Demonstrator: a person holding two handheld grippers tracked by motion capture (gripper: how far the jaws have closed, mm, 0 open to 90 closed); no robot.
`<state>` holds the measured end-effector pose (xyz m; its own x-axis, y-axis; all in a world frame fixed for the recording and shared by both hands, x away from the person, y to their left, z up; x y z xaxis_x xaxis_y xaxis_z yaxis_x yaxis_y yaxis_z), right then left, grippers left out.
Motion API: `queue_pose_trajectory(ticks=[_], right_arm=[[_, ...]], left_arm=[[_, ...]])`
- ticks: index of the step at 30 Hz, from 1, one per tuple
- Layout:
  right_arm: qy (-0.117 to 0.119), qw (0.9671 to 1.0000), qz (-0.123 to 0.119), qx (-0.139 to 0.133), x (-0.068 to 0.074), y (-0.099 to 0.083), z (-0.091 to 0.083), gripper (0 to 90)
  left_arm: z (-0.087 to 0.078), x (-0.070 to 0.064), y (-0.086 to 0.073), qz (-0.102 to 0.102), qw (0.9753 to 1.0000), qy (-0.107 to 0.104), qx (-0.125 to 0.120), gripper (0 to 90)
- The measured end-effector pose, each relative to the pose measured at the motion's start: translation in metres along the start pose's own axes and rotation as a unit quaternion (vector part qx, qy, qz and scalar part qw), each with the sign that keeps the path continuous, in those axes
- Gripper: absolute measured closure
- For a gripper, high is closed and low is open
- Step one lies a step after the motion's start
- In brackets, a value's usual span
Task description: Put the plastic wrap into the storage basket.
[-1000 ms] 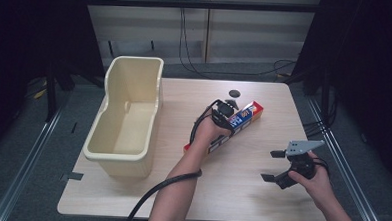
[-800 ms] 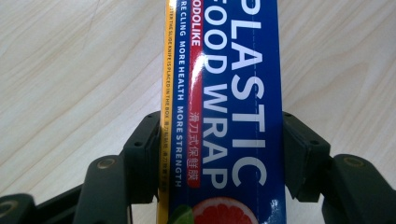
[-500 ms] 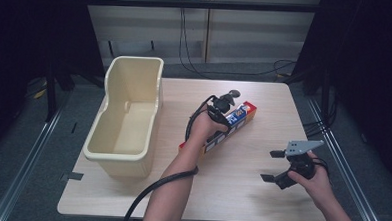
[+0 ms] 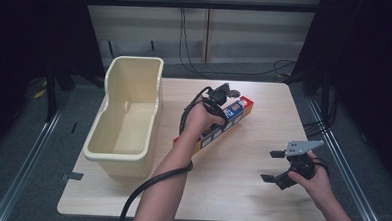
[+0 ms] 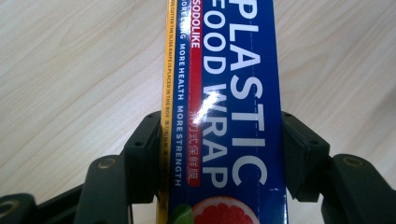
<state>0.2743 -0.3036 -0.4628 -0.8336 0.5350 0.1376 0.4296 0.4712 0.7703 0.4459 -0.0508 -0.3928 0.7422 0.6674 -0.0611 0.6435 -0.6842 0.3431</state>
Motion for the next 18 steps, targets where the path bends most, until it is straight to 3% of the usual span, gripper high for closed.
queue_pose_trajectory(ticks=[4, 7, 11, 18], right_arm=[[-0.002, 1.0, 0.001, -0.001, 0.0, 0.0, 0.0, 4.0], [-0.002, 1.0, 0.001, -0.001, 0.0, 0.0, 0.0, 4.0], [-0.002, 1.0, 0.0, -0.001, 0.0, 0.0, 0.0, 4.0], [-0.001, 1.0, -0.001, -0.003, 0.0, 0.0, 0.0, 4.0]], left_arm=[[-0.017, 0.001, 0.002, -0.011, 0.9999, 0.0, -0.004, 40.5], [-0.023, 0.003, 0.002, -0.007, 1.0, -0.002, 0.0, 40.5], [-0.037, 0.004, 0.003, -0.024, 0.9997, -0.003, -0.008, 40.5], [-0.053, 0.006, 0.003, -0.027, 0.9996, -0.003, -0.003, 40.5]])
Point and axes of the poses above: each handheld gripper's, and its own axes: z roughly forward along the jaws, y roughly out of its top, x roughly to its left, the point moved 1 cm from there along z, roughly forward along the jaws, and after that the axes turned 3 degrees about y, right-handed, at the moved point
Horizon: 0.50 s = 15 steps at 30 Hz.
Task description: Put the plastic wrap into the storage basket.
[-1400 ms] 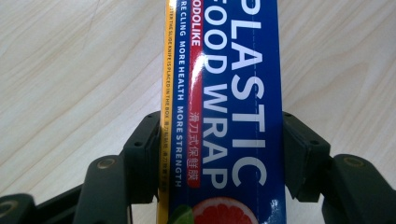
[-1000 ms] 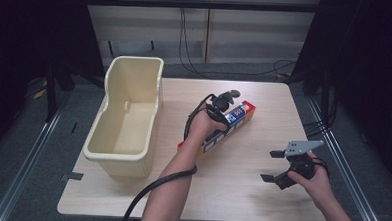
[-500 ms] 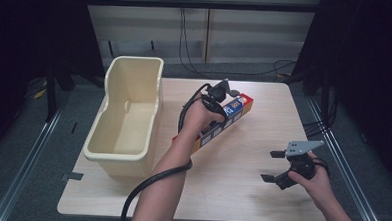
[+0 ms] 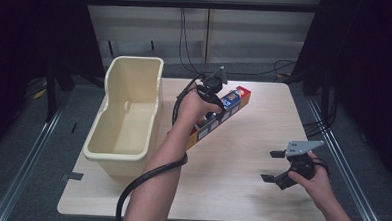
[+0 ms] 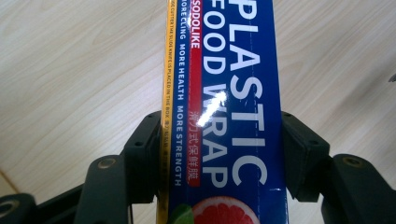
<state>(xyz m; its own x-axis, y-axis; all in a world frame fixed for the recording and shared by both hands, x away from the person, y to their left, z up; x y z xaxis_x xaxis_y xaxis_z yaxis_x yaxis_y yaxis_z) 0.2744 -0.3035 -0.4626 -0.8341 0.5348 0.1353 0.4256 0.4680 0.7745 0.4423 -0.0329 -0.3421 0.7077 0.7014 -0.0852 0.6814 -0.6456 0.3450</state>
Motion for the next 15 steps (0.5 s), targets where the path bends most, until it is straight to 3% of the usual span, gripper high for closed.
queue_pose_trajectory(ticks=[2, 3, 4, 7, 15], right_arm=[[0.0, 1.0, 0.0, 0.0, 0.0, 0.0, 0.0, 4.0], [-0.001, 1.0, 0.0, 0.001, 0.0, 0.0, 0.0, 4.0], [-0.001, 1.0, 0.0, 0.0, 0.0, 0.0, 0.0, 4.0], [-0.002, 1.0, 0.001, -0.002, 0.0, 0.0, 0.0, 3.8], [-0.002, 1.0, 0.003, -0.003, 0.0, 0.0, -0.001, 3.8]], left_arm=[[-0.005, 0.001, 0.0, -0.002, 1.0, -0.001, 0.0, 40.5], [-0.006, 0.0, -0.001, -0.013, 0.9999, -0.004, -0.001, 40.5], [-0.009, 0.001, 0.0, -0.007, 1.0, 0.001, -0.001, 40.5], [-0.014, 0.002, -0.001, -0.016, 0.9999, -0.001, -0.001, 40.5], [-0.028, 0.006, -0.004, -0.018, 0.9998, 0.0, 0.009, 40.7]])
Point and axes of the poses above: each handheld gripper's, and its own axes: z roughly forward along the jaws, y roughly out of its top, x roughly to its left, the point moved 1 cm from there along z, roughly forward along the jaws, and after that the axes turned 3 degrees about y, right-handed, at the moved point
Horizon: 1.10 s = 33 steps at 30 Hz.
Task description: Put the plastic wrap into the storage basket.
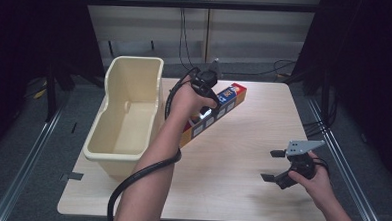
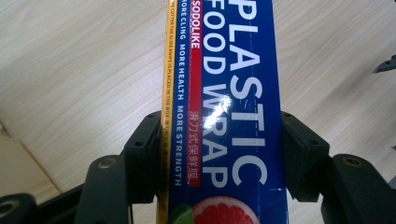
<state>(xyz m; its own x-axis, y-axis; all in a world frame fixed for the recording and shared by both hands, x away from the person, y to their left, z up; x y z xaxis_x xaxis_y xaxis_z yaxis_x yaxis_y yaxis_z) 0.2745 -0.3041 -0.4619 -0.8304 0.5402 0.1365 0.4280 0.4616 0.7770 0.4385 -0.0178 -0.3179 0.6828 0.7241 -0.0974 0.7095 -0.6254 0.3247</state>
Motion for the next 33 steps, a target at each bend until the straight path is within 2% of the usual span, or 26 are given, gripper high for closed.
queue_pose_trajectory(ticks=[4, 21, 26, 33], right_arm=[[0.0, 1.0, 0.0, -0.001, 0.0, 0.0, 0.0, 3.8], [0.001, 1.0, 0.0, -0.001, 0.0, 0.0, -0.001, 3.8], [0.0, 1.0, -0.001, -0.001, -0.001, 0.001, -0.001, 3.9], [0.0, 1.0, 0.0, 0.0, 0.001, 0.001, -0.001, 3.9]], left_arm=[[-0.01, 0.003, -0.001, -0.003, 1.0, 0.001, -0.001, 40.7], [-0.037, 0.016, -0.009, -0.028, 0.9995, 0.005, -0.012, 40.7], [-0.05, 0.019, -0.014, -0.03, 0.9994, 0.011, -0.012, 40.7], [-0.069, 0.024, -0.022, -0.048, 0.9986, 0.011, -0.019, 40.7]])
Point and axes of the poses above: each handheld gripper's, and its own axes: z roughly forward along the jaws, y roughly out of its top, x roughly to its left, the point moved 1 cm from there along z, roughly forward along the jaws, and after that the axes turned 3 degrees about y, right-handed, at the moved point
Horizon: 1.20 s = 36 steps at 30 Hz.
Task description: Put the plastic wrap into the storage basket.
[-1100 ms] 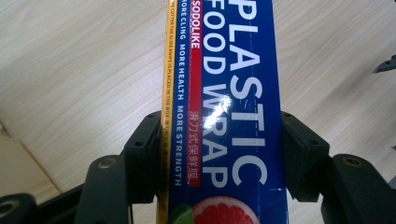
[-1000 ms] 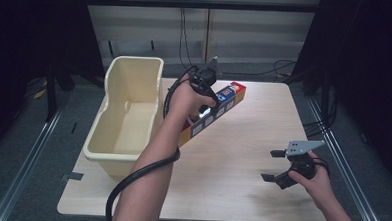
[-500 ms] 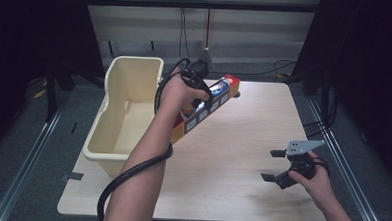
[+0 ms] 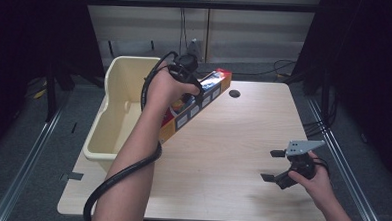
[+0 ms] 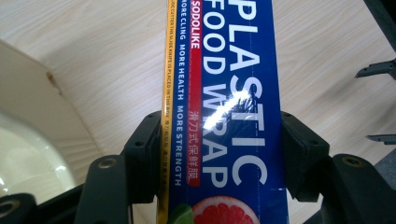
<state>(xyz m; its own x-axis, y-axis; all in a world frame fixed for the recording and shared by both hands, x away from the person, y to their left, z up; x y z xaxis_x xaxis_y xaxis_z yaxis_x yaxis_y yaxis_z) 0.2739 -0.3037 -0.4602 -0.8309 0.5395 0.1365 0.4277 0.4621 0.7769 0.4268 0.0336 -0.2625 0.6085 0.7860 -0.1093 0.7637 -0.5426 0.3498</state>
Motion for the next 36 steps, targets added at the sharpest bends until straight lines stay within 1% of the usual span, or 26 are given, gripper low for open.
queue_pose_trajectory(ticks=[2, 3, 5, 9, 14, 16, 22, 24, 27, 30, 31, 32, 34, 36], right_arm=[[0.003, 1.0, 0.001, -0.004, 0.0, 0.0, 0.0, 3.9], [0.004, 1.0, 0.001, -0.003, 0.0, 0.0, 0.0, 3.9], [0.003, 1.0, -0.003, -0.001, 0.0, 0.0, 0.0, 3.9], [-0.002, 1.0, -0.004, 0.003, 0.001, 0.0, 0.001, 4.0], [0.001, 1.0, -0.003, 0.003, 0.001, 0.0, 0.002, 4.0], [0.0, 1.0, -0.004, 0.003, 0.0, 0.0, 0.001, 4.0], [0.0, 1.0, -0.005, 0.004, 0.001, -0.001, 0.002, 4.0], [0.0, 1.0, -0.005, 0.003, 0.001, 0.0, 0.002, 4.0], [0.0, 1.0, -0.004, 0.005, 0.002, 0.0, 0.002, 4.1], [0.001, 1.0, -0.004, 0.006, 0.002, 0.0, 0.002, 4.1], [-0.002, 0.9999, -0.009, 0.005, 0.002, 0.0, 0.003, 4.1], [-0.002, 0.9999, -0.009, 0.005, 0.002, 0.0, 0.003, 4.1], [-0.004, 0.9999, -0.011, 0.008, 0.002, 0.0, 0.003, 4.1], [-0.004, 0.9999, -0.006, 0.009, 0.002, 0.0, 0.003, 4.1]], left_arm=[[-0.004, 0.002, -0.002, -0.005, 1.0, 0.0, -0.002, 40.7], [-0.006, 0.003, -0.002, -0.004, 1.0, 0.0, -0.003, 40.7], [-0.009, 0.006, -0.005, -0.013, 0.9999, -0.001, -0.001, 40.7], [-0.01, 0.01, -0.007, -0.014, 0.9999, 0.002, 0.001, 40.7], [-0.013, 0.014, -0.012, -0.021, 0.9998, 0.004, -0.001, 40.7], [-0.016, 0.015, -0.013, -0.018, 0.9998, 0.003, 0.001, 40.7], [-0.026, 0.02, -0.018, -0.035, 0.9994, 0.006, -0.006, 40.7], [-0.029, 0.022, -0.02, -0.036, 0.9993, 0.007, -0.004, 40.7], [-0.033, 0.025, -0.023, -0.045, 0.9989, 0.009, -0.006, 40.7], [-0.035, 0.028, -0.025, -0.047, 0.9988, 0.008, -0.004, 40.7], [-0.036, 0.03, -0.025, -0.048, 0.9988, 0.008, -0.002, 40.7], [-0.036, 0.031, -0.026, -0.049, 0.9987, 0.01, -0.004, 40.7], [-0.037, 0.032, -0.027, -0.051, 0.9987, 0.011, 0.0, 40.7], [-0.039, 0.034, -0.028, -0.05, 0.9986, 0.015, 0.001, 40.7]])
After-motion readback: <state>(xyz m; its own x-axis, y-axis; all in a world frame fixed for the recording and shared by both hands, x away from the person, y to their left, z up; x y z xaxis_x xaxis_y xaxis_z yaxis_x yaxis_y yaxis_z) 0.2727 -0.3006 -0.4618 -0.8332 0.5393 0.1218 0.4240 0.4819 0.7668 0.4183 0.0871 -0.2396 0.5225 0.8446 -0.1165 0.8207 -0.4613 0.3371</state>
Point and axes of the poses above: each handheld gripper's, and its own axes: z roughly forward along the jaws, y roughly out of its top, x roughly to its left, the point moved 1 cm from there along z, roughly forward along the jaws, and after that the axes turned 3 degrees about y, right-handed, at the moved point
